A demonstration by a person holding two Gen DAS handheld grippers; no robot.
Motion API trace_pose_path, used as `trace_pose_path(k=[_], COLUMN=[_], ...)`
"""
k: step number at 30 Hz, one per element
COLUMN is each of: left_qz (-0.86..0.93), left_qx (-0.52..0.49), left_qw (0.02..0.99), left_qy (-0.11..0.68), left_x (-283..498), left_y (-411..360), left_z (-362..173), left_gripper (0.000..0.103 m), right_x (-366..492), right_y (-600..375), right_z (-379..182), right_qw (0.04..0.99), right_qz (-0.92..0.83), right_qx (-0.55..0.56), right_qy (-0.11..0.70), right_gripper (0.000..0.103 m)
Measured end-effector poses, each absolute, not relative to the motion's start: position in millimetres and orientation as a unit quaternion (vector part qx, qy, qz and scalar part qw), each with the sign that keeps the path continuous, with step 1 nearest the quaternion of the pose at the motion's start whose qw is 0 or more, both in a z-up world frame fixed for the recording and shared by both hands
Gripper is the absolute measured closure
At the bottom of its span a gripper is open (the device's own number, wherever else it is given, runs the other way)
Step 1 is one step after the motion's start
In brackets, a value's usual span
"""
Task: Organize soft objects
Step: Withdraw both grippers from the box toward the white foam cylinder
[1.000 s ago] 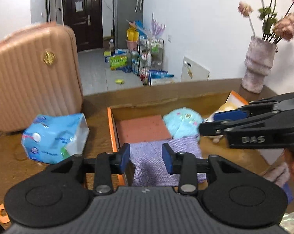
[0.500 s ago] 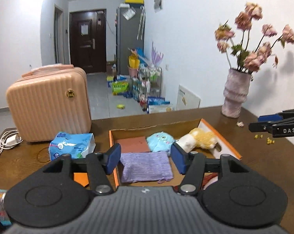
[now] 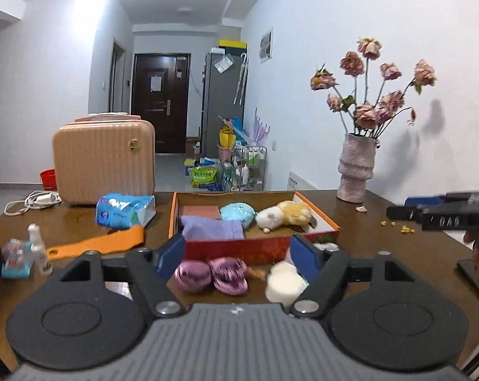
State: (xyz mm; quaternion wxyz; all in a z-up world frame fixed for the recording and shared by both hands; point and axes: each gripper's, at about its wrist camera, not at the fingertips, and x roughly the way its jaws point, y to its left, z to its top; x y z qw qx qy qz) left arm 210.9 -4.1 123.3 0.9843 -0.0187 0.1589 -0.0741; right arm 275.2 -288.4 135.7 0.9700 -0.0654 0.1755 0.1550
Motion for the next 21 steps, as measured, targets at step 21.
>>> trace_pose_path(k=[21], left_qz=[-0.085], left_qx=[-0.024], left_qw=[0.972], left_qy=[0.217], left_x=[131], left_y=[-16], left_z=[41], left_gripper=[0.018], right_x=[143], right_y=[-285], right_z=[35], right_qw=[0.969], right_qz=[0.152], right_qx=[-0.012], right_qy=[0.197], right_gripper=[0.040])
